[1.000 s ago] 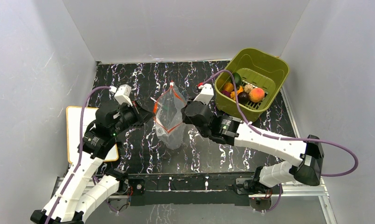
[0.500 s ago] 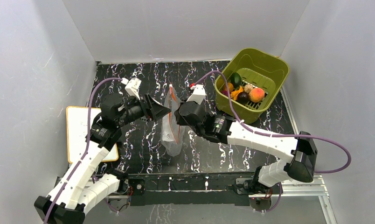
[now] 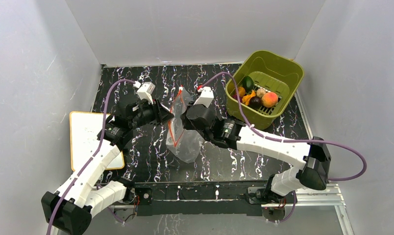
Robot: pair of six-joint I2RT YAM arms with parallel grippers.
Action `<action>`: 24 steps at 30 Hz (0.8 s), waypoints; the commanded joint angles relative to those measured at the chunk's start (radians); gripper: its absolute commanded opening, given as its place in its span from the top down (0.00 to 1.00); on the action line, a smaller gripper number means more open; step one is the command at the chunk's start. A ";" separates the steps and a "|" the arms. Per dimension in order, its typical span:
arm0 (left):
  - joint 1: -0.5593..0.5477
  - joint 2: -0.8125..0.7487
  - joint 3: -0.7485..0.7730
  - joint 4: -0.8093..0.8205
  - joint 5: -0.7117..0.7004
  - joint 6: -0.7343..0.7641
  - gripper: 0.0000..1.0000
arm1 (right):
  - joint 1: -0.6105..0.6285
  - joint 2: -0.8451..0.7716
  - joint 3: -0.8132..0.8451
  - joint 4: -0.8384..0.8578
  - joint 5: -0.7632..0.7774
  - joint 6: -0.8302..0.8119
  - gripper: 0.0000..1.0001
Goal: Place the food in the zip-top bag and seal the zipper
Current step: Open the zipper of the food storage bag at the center of the board.
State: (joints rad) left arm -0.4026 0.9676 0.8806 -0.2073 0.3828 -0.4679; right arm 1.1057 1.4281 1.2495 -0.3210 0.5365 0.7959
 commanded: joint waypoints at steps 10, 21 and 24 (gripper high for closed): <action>-0.002 -0.111 0.055 -0.239 -0.475 0.187 1.00 | -0.022 -0.061 -0.042 -0.170 0.221 0.007 1.00; -0.002 -0.219 -0.040 -0.022 -0.198 0.230 1.00 | -0.023 -0.069 -0.044 0.010 -0.063 -0.114 0.75; -0.002 -0.251 -0.087 0.024 -0.167 0.284 1.00 | -0.023 -0.085 0.005 0.015 -0.102 -0.216 0.52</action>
State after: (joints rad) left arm -0.4034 0.7555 0.8349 -0.2607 0.1532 -0.2581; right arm 1.0843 1.3808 1.1580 -0.3679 0.4831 0.6926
